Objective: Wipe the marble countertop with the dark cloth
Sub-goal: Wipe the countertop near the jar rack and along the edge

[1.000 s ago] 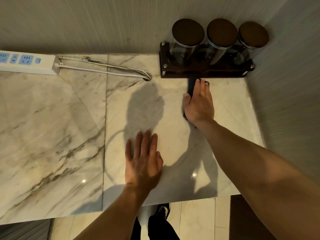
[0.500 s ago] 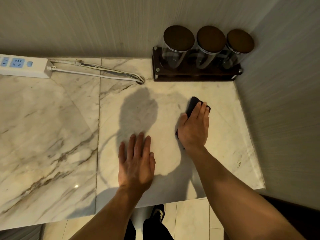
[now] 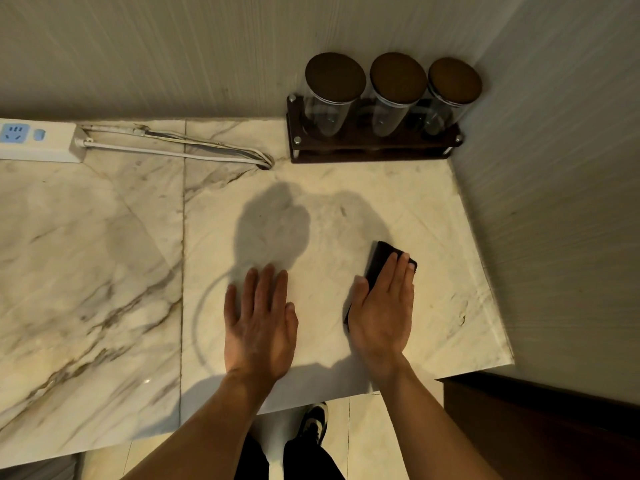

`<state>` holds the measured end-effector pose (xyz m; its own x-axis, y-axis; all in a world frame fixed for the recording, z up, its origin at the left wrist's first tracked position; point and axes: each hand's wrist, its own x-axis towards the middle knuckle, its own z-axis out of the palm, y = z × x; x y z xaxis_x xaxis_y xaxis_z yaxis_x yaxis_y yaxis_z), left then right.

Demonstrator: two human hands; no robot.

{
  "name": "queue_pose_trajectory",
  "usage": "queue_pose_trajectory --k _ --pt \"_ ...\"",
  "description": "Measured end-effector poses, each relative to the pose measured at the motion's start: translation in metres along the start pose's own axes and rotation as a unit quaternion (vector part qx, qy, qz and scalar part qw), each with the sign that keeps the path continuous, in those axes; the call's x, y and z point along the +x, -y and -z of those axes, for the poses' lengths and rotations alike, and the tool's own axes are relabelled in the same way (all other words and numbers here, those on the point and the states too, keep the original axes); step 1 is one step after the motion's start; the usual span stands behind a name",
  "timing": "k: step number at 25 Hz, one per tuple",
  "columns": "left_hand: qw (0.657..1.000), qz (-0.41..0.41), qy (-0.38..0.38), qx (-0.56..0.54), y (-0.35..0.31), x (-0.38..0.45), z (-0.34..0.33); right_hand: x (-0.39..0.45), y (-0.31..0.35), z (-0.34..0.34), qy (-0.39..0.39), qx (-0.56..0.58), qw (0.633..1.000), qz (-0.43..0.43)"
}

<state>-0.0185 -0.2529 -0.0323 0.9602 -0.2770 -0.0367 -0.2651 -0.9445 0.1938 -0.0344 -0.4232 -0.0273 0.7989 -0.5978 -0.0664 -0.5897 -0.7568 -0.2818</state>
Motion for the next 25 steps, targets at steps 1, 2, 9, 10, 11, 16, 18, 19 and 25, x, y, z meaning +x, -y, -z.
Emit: queue_pose_trajectory --k 1,2,9,10,11,16,18,19,25 --pt "1.000 -0.001 -0.002 0.002 0.000 0.000 0.000 -0.006 -0.004 0.001 0.004 -0.004 1.000 0.002" --pt "1.000 -0.003 -0.003 0.004 0.000 0.000 0.000 -0.013 -0.008 0.001 0.008 -0.004 1.000 0.004" --pt "1.000 -0.006 -0.022 -0.003 0.001 0.000 -0.004 -0.053 -0.045 0.010 0.010 0.023 0.997 0.077" --pt "1.000 -0.009 -0.027 -0.006 0.002 0.000 -0.005 -0.057 -0.055 0.014 0.022 0.009 0.994 0.109" --pt "0.999 -0.012 -0.033 -0.009 0.002 0.000 -0.005 -0.059 -0.065 0.019 0.040 -0.003 0.989 0.143" --pt "0.998 -0.020 -0.047 -0.021 0.002 0.000 -0.003 -0.041 -0.111 0.040 0.125 -0.068 0.933 0.331" --pt "0.998 -0.020 -0.047 -0.023 0.002 0.000 -0.003 -0.029 -0.126 0.046 0.149 -0.099 0.904 0.389" --pt "0.998 -0.020 -0.048 -0.022 0.003 -0.001 -0.003 -0.022 -0.132 0.049 0.158 -0.110 0.889 0.415" --pt "0.999 -0.020 -0.046 -0.013 0.002 0.000 -0.004 0.015 -0.146 0.060 0.180 -0.155 0.833 0.499"
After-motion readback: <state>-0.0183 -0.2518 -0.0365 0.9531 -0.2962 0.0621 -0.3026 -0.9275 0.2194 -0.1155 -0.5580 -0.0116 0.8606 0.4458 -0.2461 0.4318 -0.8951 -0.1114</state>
